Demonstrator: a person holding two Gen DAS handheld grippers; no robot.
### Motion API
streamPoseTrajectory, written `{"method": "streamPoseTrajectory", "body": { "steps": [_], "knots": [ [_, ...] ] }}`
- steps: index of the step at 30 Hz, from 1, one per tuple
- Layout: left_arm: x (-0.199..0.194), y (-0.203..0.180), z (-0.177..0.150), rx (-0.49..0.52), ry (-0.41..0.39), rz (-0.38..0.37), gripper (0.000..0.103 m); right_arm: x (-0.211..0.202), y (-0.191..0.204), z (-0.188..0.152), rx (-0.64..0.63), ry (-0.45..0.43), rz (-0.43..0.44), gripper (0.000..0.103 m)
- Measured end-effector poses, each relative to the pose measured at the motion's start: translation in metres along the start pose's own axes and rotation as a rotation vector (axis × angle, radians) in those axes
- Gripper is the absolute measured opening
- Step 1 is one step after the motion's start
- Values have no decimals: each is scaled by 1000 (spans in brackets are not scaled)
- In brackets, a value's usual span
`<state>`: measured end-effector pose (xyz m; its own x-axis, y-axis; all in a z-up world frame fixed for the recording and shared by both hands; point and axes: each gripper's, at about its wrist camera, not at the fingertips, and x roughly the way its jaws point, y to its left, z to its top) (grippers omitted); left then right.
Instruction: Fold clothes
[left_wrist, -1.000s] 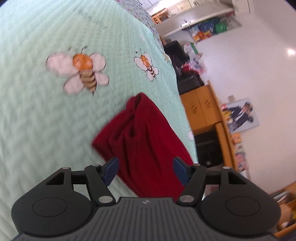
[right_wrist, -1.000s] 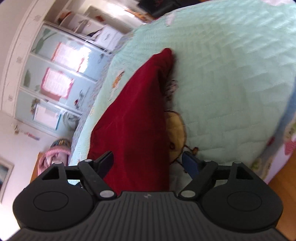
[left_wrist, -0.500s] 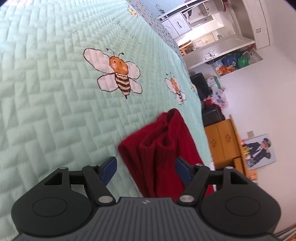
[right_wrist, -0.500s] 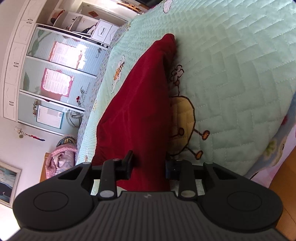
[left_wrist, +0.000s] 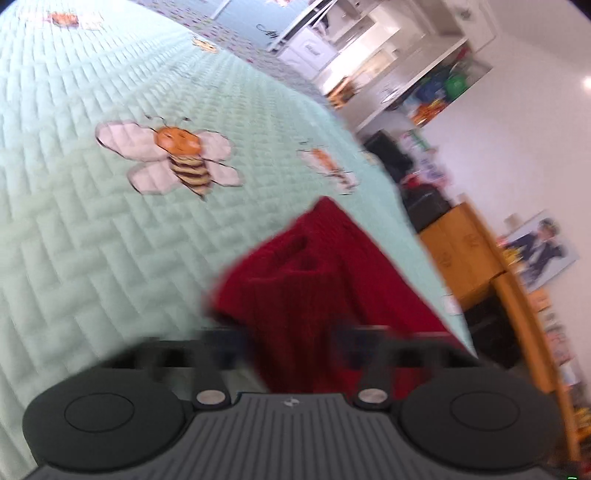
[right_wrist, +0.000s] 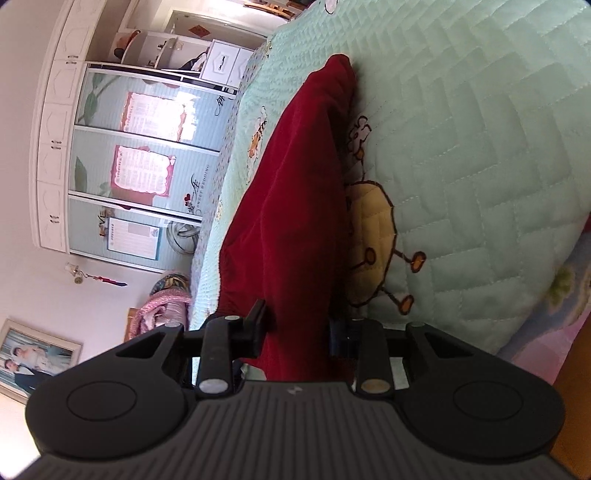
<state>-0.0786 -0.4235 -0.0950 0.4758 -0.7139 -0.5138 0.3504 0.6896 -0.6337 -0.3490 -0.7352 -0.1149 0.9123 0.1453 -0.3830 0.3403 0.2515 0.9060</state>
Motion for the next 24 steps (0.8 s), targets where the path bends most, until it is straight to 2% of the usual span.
{"method": "streamPoseTrajectory", "body": {
  "steps": [7, 9, 13, 15, 18, 19, 20, 22, 23, 24],
  "knots": [
    [1, -14, 53, 128, 14, 32, 22, 10, 11, -18, 85, 20, 36, 30],
    [-3, -16, 69, 158, 18, 49, 22, 16, 20, -33, 124, 39, 65, 29],
    [0, 9, 83, 152, 45, 107, 22, 41, 44, -75, 198, 93, 124, 29],
    [1, 22, 89, 149, 58, 136, 23, 65, 47, -101, 234, 134, 110, 29],
    [3, 41, 99, 145, 78, 179, 34, 103, 43, -139, 279, 228, 47, 29],
    [4, 47, 103, 143, 84, 193, 50, 111, 38, -149, 302, 254, 26, 28],
    [5, 53, 106, 142, 91, 208, 61, 113, 36, -156, 305, 276, 22, 28],
    [6, 66, 113, 139, 104, 237, 68, 109, 40, -160, 252, 308, 14, 31],
    [5, 73, 116, 113, 107, 229, 70, 103, 46, -157, 187, 318, 1, 32],
    [2, 80, 117, 52, 106, 190, 70, 97, 52, -155, 122, 329, -13, 34]
  ]
}}
